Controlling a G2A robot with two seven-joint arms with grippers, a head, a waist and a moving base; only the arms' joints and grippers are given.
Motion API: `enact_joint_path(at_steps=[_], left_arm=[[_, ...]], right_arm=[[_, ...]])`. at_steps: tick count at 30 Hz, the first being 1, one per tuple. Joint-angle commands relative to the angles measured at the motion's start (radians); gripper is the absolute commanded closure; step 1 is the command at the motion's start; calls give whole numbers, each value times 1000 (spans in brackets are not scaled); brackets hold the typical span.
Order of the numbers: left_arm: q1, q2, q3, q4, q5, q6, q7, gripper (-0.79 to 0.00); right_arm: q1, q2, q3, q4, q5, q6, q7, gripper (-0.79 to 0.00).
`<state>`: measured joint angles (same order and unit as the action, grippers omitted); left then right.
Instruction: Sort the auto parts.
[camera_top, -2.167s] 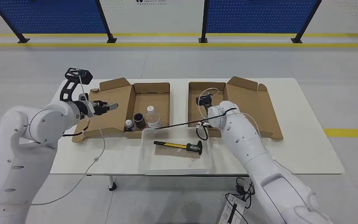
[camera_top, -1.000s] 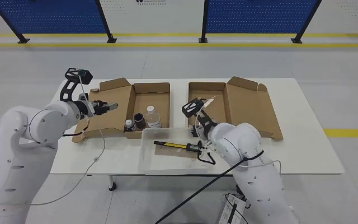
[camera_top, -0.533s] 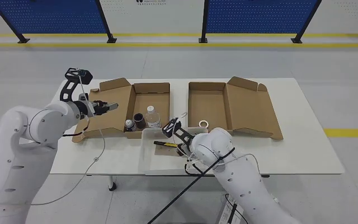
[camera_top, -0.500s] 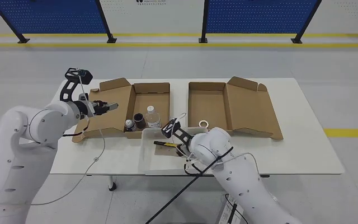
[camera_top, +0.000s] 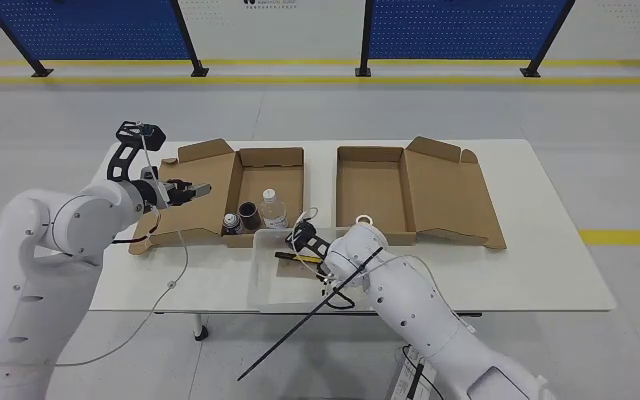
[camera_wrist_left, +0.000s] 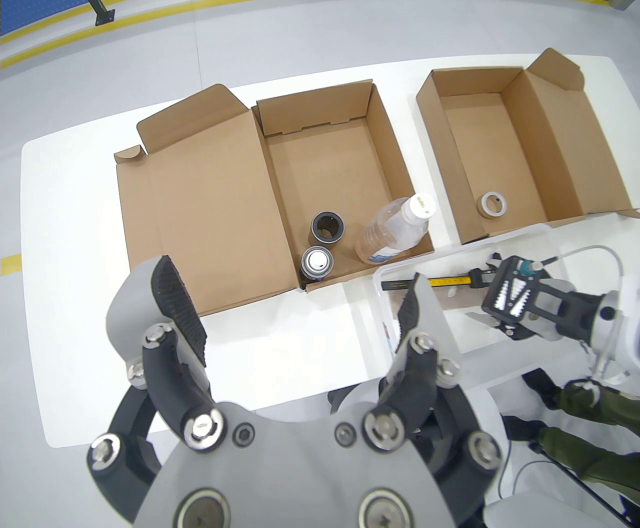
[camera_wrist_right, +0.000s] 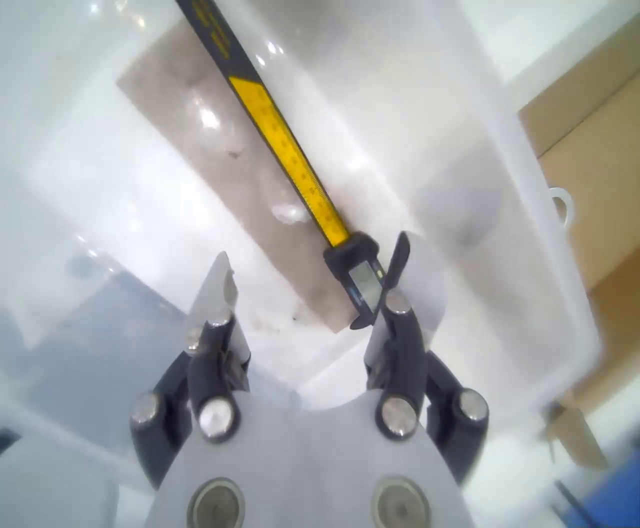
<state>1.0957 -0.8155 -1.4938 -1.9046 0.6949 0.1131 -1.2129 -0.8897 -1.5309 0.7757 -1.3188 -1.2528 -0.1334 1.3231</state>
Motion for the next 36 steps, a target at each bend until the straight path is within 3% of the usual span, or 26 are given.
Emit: enact_joint_path(at_steps=[1,4,6,19,21,25,32,36], left_arm=[[0,0,0,0,0,0,0,-785],[0,0,0,0,0,0,0,-785],[0,0,0,0,0,0,0,-785],[0,0,0,0,0,0,0,-785],[0,0,0,0,0,0,0,-785],[0,0,0,0,0,0,0,-785],[0,0,0,0,0,0,0,-785],[0,0,0,0,0,0,0,-785]], right_arm=[[10,-3,-5,16,-1,1,3,-625],[20,-7,-11,32,-2,4,4,-634],[25,-9,-12,44,1,4,3,-680],[31,-18,-16,97,17,8,-10,-711],[30,-18,-14,103,23,12,-12,-770],[28,-19,-10,113,30,11,-18,-785],[30,-22,-6,137,59,-4,-29,-779],[37,-26,-10,149,70,-8,-33,-643]])
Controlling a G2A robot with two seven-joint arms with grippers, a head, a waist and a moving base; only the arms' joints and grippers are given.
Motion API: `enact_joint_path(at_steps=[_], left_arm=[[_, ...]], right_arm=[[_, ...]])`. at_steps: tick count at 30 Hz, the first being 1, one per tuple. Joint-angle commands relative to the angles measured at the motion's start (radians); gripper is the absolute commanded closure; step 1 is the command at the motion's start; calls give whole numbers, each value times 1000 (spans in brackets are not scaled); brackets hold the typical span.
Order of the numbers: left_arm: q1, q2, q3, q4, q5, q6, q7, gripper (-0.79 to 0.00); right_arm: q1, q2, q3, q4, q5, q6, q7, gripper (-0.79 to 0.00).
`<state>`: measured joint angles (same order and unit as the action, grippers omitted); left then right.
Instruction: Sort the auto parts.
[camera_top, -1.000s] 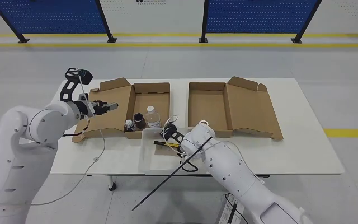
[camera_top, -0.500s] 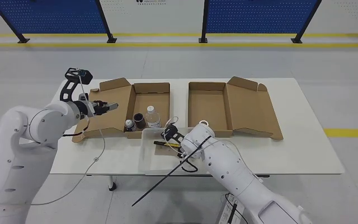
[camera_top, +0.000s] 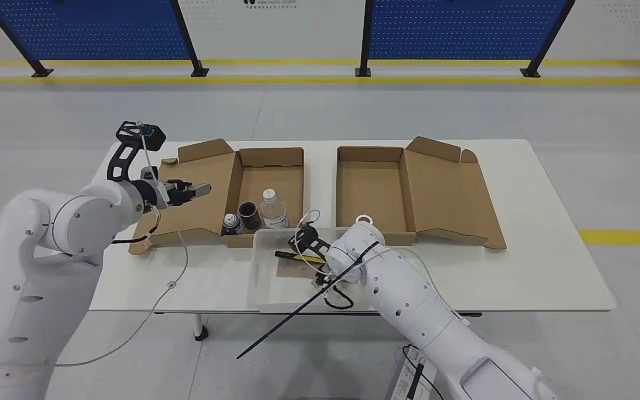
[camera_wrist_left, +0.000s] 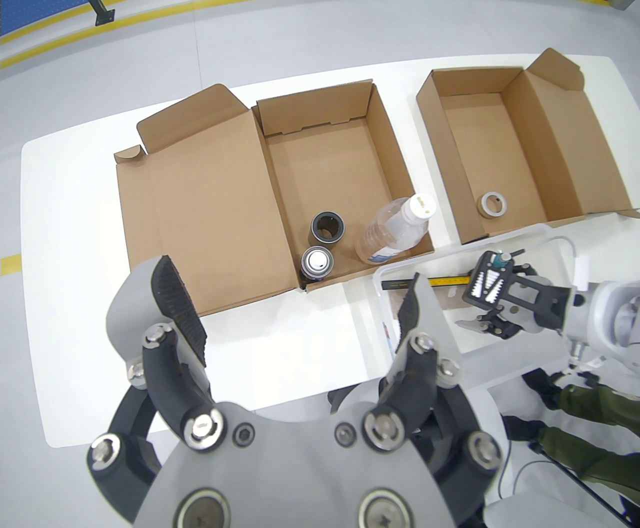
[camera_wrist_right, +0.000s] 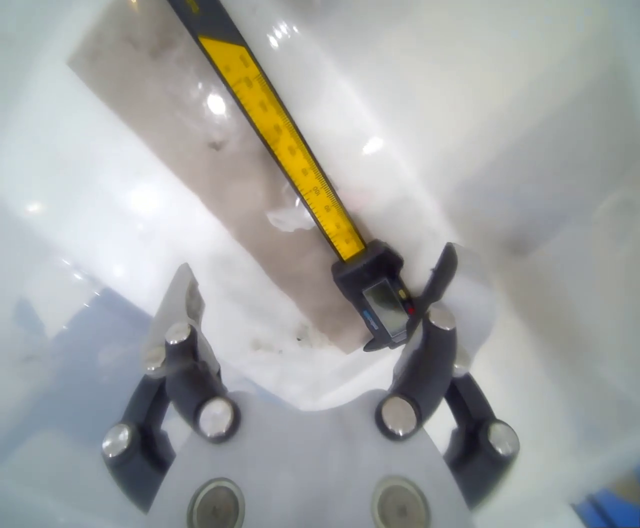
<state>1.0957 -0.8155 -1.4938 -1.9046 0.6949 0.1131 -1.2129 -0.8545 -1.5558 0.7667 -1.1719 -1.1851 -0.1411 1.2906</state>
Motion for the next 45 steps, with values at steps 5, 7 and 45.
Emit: enact_joint_path(at_steps=[5,7,45], left_arm=[[0,0,0,0,0,0,0,-785],[0,0,0,0,0,0,0,-785],[0,0,0,0,0,0,0,-785]], right_arm=[[12,-6,-5,12,23,-12,-5,-471],[16,-8,-8,14,29,-16,0,-428],[57,-26,-76,33,-32,-25,84,-351]])
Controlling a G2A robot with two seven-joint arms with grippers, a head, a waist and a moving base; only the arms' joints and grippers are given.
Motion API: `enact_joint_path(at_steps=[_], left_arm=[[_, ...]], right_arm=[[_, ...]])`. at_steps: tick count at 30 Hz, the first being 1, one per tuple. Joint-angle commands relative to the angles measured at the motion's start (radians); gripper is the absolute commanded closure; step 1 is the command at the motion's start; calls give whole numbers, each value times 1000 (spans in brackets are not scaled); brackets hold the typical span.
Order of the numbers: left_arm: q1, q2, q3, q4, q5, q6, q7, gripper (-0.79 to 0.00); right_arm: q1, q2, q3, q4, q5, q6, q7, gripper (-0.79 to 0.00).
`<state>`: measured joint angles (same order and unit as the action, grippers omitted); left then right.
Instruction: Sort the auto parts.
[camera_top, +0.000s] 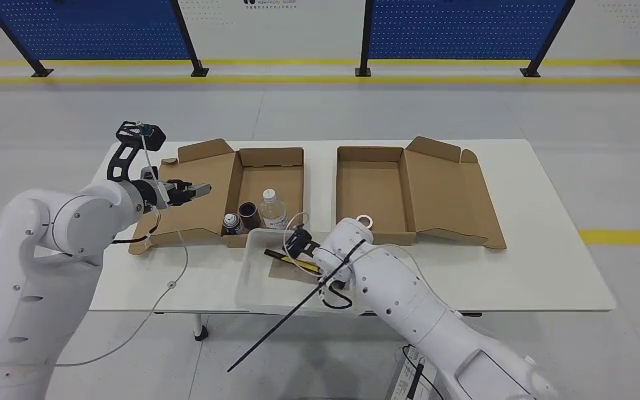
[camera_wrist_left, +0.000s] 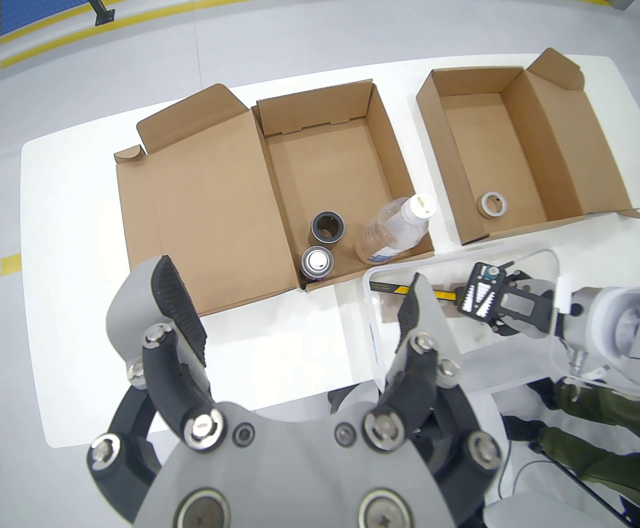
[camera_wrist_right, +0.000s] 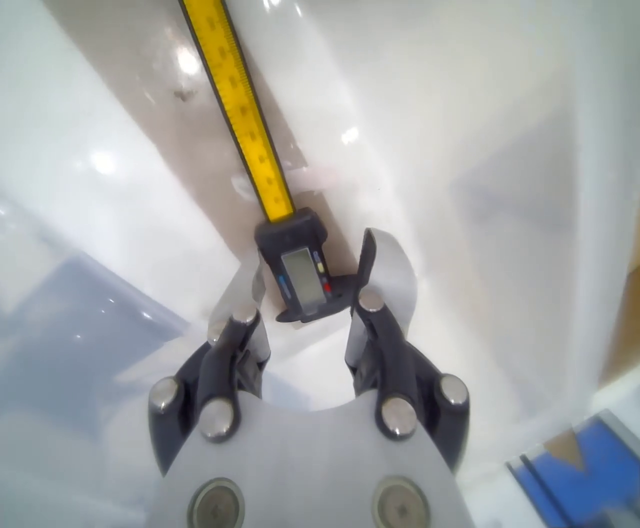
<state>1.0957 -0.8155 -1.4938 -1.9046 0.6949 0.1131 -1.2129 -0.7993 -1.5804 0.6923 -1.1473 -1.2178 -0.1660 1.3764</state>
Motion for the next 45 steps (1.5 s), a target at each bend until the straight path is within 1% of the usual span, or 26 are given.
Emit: enact_joint_path(at_steps=[1,9,12,16,18,21,24,29,33,34,39,45], left_arm=[[0,0,0,0,0,0,0,-785],[0,0,0,0,0,0,0,-785],[0,0,0,0,0,0,0,-785],[0,0,0,0,0,0,0,-785],[0,0,0,0,0,0,0,-785],[0,0,0,0,0,0,0,-785],[0,0,0,0,0,0,0,-785],[0,0,0,0,0,0,0,-785],[0,0,0,0,0,0,0,-785],[0,0,0,0,0,0,0,-785],[0,0,0,0,0,0,0,-785],[0,0,0,0,0,0,0,-785]], right_arm=[[4,-3,-4,14,6,-5,-5,-339],[19,-13,-10,39,24,-12,-12,-234],[19,-14,-8,40,28,-14,-14,-163],[17,-14,-4,25,32,-16,-5,-105],[15,-13,-2,15,32,-17,1,-105],[9,-12,0,-5,31,-18,8,-71],[1,-11,2,-27,32,-18,19,-58],[-12,-8,2,-53,31,-23,33,-71],[-17,-8,1,-64,31,-28,39,-129],[-16,-7,2,-64,31,-29,39,-166],[-6,-6,11,-52,30,-39,36,-228],[8,-10,8,-2,35,-54,23,-271]])
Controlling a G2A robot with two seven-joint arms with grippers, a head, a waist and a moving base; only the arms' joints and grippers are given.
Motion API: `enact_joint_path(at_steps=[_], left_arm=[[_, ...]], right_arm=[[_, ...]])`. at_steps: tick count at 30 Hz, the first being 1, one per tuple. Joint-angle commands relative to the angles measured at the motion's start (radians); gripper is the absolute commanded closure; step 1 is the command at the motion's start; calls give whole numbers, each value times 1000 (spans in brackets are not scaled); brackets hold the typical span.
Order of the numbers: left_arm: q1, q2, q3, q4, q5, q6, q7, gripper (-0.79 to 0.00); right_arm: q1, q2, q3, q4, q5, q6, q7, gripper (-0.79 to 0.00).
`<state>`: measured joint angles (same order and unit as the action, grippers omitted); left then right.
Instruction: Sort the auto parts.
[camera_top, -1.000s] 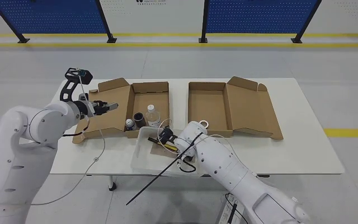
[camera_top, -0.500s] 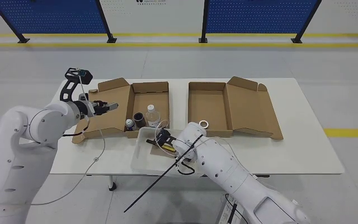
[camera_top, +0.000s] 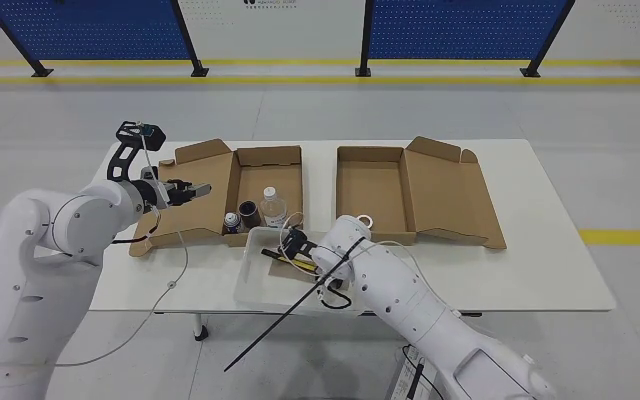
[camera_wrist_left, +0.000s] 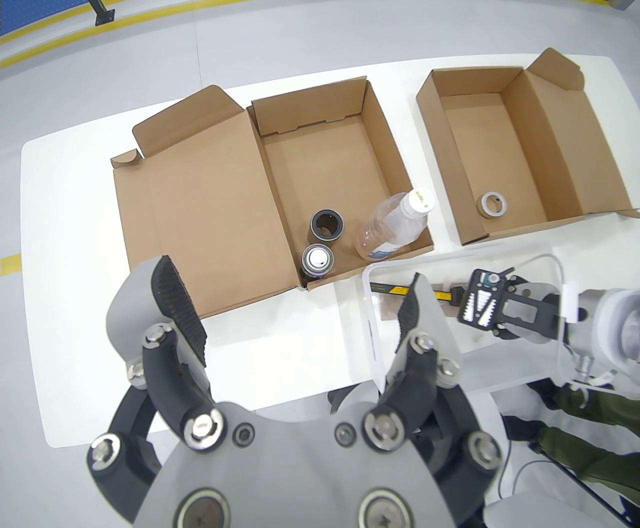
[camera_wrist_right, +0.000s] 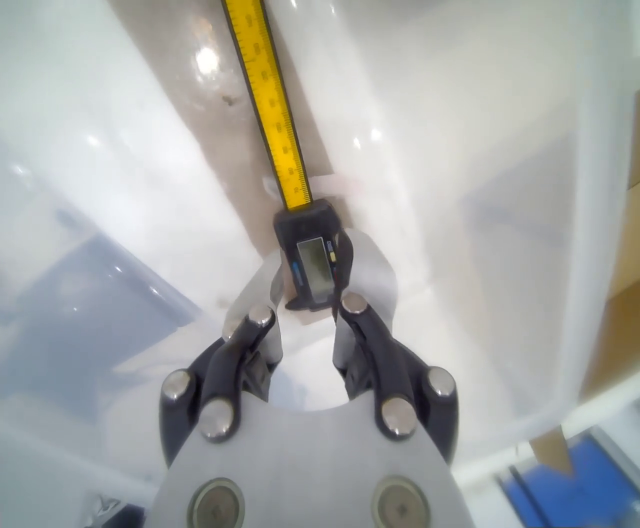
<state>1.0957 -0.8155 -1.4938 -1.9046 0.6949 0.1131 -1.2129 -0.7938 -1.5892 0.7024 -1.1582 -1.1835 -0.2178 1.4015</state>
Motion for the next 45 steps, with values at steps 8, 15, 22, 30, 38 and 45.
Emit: enact_joint_path(at_steps=[8,15,22,30,38,45], left_arm=[[0,0,0,0,0,0,0,-785],[0,0,0,0,0,0,0,-785],[0,0,0,0,0,0,0,-785],[0,0,0,0,0,0,0,-785],[0,0,0,0,0,0,0,-785],[0,0,0,0,0,0,0,-785]], right_arm=[[16,-12,-17,53,25,-9,-13,-286],[19,-18,-24,44,55,-18,4,-283],[7,-20,-39,1,95,-49,60,-296],[-5,-20,-47,-55,77,7,70,-342],[-27,-16,-47,-105,-3,100,42,-339],[-35,-19,-49,-81,-34,136,16,-345]])
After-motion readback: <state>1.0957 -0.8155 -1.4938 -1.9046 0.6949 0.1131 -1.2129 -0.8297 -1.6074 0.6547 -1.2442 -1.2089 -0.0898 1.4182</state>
